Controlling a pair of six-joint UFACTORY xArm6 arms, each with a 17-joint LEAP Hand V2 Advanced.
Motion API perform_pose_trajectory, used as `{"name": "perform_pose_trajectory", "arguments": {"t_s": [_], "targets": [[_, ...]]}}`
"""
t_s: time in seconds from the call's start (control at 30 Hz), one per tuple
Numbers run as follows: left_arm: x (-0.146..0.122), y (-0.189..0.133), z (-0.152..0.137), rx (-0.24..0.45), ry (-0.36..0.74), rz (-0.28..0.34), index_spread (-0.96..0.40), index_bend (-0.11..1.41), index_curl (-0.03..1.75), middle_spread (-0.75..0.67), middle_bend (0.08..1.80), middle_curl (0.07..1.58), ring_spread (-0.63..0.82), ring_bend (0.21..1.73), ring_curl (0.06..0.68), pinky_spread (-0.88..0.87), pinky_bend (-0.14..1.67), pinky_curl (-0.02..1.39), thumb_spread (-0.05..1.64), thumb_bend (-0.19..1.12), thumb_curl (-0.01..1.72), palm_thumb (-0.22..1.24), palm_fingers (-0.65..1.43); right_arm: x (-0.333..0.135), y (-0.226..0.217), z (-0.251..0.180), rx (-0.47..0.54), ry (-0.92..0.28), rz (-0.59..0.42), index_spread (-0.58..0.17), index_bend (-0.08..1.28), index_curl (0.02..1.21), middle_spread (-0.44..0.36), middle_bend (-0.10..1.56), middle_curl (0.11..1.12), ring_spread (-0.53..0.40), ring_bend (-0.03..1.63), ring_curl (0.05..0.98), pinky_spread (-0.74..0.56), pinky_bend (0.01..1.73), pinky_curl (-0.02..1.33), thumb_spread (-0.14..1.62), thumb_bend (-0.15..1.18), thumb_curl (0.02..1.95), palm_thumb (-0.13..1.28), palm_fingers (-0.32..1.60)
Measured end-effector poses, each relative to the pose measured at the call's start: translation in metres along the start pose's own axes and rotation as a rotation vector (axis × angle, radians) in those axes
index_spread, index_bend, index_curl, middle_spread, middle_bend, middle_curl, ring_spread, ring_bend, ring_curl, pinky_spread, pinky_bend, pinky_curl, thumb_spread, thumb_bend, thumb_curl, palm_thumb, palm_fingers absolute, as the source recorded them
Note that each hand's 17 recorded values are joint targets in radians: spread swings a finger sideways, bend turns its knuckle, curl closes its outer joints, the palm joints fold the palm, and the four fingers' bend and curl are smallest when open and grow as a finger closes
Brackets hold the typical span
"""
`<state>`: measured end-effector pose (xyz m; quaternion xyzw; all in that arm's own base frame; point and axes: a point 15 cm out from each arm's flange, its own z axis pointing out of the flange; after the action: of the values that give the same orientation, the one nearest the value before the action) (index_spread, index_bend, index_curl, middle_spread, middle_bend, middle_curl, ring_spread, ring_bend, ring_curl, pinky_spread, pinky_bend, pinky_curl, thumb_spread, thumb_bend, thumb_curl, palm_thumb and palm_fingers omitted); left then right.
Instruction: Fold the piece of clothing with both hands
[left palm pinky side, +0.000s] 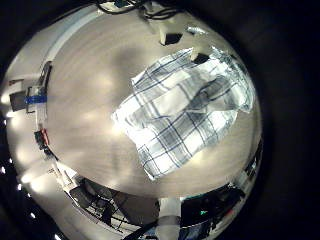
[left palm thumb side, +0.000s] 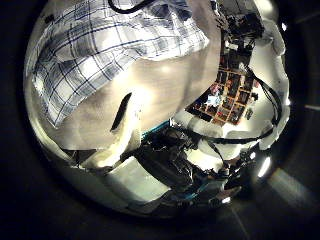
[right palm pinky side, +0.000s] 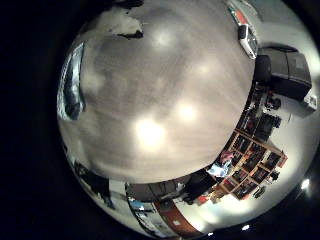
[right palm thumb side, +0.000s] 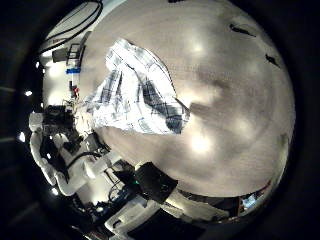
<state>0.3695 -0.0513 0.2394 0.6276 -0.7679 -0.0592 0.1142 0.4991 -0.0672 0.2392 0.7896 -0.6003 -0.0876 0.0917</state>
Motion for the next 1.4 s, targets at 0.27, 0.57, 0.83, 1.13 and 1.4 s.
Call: {"name": "perform_pose_trajectory", "arguments": {"t_s": [0.27,0.57,0.83,1.13,1.4], "targets": [[-0.026,0.002,0.017,-0.001,0.022,-0.025,0.00,0.18,0.44,0.21,0.18,0.35,0.33,0.61,0.247,0.41,0.23,0.44,1.19,-0.02,0.34,0.40,0.16,-0.037,-0.015,0.025,-0.063,-0.011,-0.069,-0.321,0.16,0.34,-0.092,0.43,0.45,-0.103,0.86,0.328,0.19,0.88,0.26,0.98,-0.03,0.31,0.26,0.19],[-0.040,0.003,0.024,-0.013,0.038,-0.039,0.00,0.18,0.42,0.22,0.18,0.33,0.34,0.60,0.242,0.41,0.24,0.42,1.19,-0.02,0.34,0.40,0.16,-0.088,-0.024,0.059,-0.171,-0.010,-0.159,-0.258,0.17,0.33,-0.071,0.44,0.44,-0.137,0.93,0.326,0.13,0.87,0.23,0.96,-0.03,0.31,0.27,0.31],[-0.048,0.002,0.023,-0.011,0.040,-0.039,0.00,0.18,0.41,0.22,0.18,0.33,0.35,0.60,0.239,0.42,0.24,0.41,1.19,-0.02,0.33,0.40,0.16,-0.099,-0.026,0.082,-0.230,0.006,-0.160,-0.306,0.16,0.33,-0.179,0.53,0.47,-0.285,1.09,0.360,-0.24,1.11,0.24,1.01,0.00,0.35,0.45,0.81],[-0.047,0.002,0.027,-0.016,0.045,-0.037,0.00,0.18,0.40,0.22,0.18,0.32,0.35,0.60,0.238,0.42,0.25,0.40,1.19,-0.02,0.33,0.40,0.17,-0.095,-0.025,0.084,-0.238,0.018,-0.141,-0.422,0.59,0.56,-0.233,0.92,0.64,-0.247,1.17,0.455,-0.38,1.20,0.34,1.04,0.04,0.44,0.75,1.36],[-0.039,-0.003,0.040,-0.016,0.042,-0.030,0.00,0.18,0.40,0.22,0.18,0.32,0.35,0.60,0.237,0.41,0.25,0.39,1.20,-0.02,0.34,0.40,0.16,-0.094,-0.024,0.058,-0.186,0.031,-0.134,-0.375,0.91,0.75,-0.183,1.17,0.74,-0.215,1.33,0.550,-0.26,1.39,0.46,1.09,0.07,0.51,0.93,1.21]]}}
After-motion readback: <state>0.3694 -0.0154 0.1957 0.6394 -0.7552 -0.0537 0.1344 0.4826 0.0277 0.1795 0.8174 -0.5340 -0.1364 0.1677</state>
